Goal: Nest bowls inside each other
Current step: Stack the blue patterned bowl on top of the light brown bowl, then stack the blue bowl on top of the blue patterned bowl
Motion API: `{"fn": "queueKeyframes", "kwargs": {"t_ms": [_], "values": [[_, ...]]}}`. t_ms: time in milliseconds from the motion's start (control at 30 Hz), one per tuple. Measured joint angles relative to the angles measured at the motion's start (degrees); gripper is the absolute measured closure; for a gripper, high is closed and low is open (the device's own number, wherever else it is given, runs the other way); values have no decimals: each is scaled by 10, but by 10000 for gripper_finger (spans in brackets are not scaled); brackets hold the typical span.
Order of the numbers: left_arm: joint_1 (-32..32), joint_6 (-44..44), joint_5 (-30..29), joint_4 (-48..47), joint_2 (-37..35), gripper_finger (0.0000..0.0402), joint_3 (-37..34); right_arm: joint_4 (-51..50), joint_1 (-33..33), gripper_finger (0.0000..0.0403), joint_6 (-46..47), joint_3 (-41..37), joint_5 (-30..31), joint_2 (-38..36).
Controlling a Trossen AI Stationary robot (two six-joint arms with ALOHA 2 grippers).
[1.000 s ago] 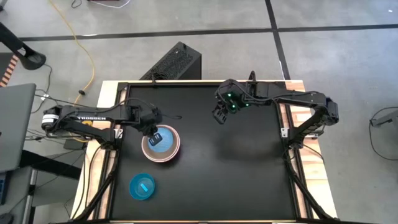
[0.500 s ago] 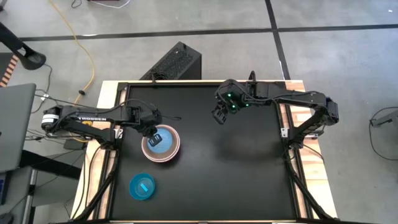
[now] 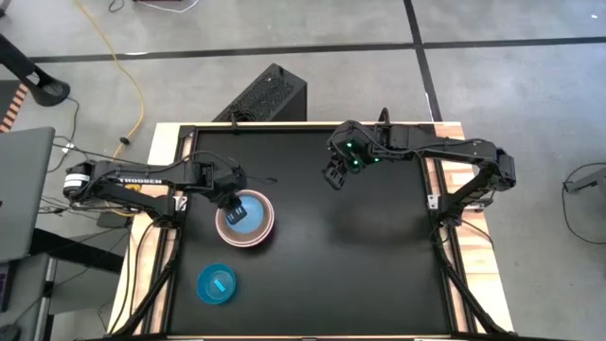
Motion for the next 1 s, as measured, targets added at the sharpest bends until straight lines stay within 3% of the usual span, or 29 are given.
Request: {"fn": "queueKeyframes", "kwargs": {"t_ms": [167,367,600,733,900,1000], "values": [[0,17,17,-29,-1,280,25,0,0,145,0,0,0,0],[0,59,16,-107,-1,278,103,0,0,145,0,0,0,0],[-30,94,124,-266,-2,278,178,-2,8,145,5,0,-7,0],[-94,58,148,-300,-11,278,171,-4,19,145,5,0,-9,0],[-225,-29,180,-245,-40,278,118,-6,38,145,5,0,-9,0],[-312,-54,143,-194,-58,278,86,-7,44,145,4,0,-9,0]]}}
